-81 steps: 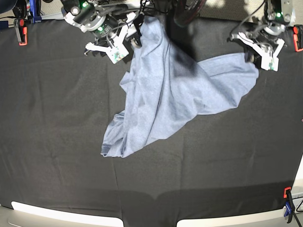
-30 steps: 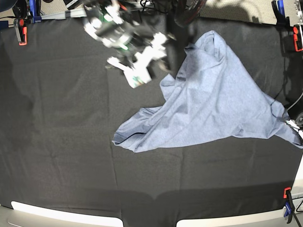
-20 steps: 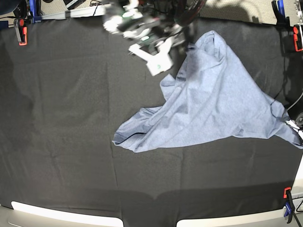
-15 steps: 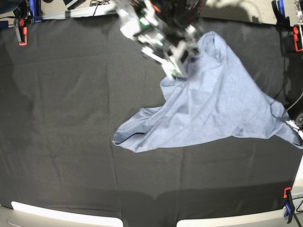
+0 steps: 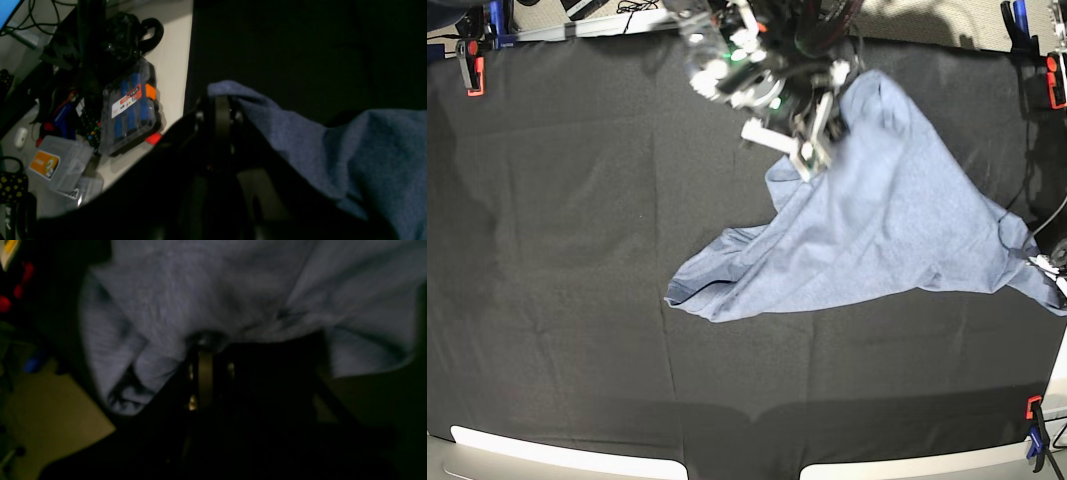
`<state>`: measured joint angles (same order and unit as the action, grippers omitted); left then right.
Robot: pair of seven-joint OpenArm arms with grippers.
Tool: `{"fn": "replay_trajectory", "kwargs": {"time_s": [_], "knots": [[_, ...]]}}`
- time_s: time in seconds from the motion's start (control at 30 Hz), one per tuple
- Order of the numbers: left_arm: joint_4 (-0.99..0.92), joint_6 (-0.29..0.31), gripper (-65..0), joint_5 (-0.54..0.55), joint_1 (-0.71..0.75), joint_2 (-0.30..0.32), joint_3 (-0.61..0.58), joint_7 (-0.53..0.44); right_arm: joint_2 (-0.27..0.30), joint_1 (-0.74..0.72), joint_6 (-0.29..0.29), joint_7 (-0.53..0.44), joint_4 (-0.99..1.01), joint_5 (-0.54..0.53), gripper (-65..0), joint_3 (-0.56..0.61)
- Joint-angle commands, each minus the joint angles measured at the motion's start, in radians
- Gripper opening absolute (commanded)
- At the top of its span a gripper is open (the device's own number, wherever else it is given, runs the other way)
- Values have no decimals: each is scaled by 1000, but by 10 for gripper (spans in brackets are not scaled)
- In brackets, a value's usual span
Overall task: Layout the t-shirt on the table in an organized manner, then fold the t-shirt properly
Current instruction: 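Pull the grasped shirt edge outward with the left gripper, lifting cloth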
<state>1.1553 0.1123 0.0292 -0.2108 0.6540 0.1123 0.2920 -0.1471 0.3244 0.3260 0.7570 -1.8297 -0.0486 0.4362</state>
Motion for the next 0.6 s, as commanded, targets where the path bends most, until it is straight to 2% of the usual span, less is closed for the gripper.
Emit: {"fn": "replay_trajectory", "kwargs": {"time_s": [0.0, 0.07, 0.27, 0.57], "knots": [[15, -12, -650, 2, -22, 26, 9, -21, -5, -6, 8, 21, -65, 14, -650, 3], [15, -12, -650, 2, -22, 26, 9, -21, 40, 0, 7, 93, -157, 69, -650, 3], [15, -12, -650, 2, -22, 26, 9, -16, 171, 125, 6, 101, -274, 155, -650, -39], [15, -12, -650, 2, -22, 26, 9, -17, 312, 281, 3, 150, -344, 145, -650, -263]]}}
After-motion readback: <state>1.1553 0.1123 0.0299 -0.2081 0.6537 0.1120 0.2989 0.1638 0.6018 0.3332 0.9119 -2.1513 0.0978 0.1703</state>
